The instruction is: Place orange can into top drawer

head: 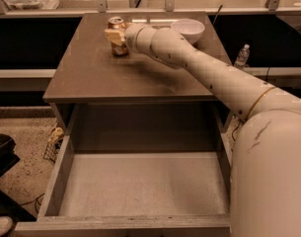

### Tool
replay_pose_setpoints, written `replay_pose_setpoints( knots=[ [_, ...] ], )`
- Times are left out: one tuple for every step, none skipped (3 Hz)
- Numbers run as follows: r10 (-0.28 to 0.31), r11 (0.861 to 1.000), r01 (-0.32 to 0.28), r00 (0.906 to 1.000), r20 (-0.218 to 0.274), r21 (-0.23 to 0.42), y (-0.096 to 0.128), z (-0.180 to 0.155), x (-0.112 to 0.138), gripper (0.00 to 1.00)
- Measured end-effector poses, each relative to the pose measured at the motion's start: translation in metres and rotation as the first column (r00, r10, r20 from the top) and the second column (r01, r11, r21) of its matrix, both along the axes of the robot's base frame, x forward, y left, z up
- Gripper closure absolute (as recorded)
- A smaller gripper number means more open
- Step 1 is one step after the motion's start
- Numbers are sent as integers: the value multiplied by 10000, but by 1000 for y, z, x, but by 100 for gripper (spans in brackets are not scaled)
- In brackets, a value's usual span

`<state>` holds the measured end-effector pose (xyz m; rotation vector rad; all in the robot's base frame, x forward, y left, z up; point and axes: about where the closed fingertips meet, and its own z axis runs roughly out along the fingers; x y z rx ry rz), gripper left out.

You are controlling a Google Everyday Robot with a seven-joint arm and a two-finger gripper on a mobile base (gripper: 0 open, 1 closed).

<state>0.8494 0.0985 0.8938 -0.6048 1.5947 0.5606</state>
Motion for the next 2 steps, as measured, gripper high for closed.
replay_pose_setpoints(
  knots=[
    [-89, 9999, 89, 10000, -9, -65, -1, 6, 0, 100],
    [-378, 9992, 380, 9991, 202, -101, -17, 40, -8, 100]
  ],
)
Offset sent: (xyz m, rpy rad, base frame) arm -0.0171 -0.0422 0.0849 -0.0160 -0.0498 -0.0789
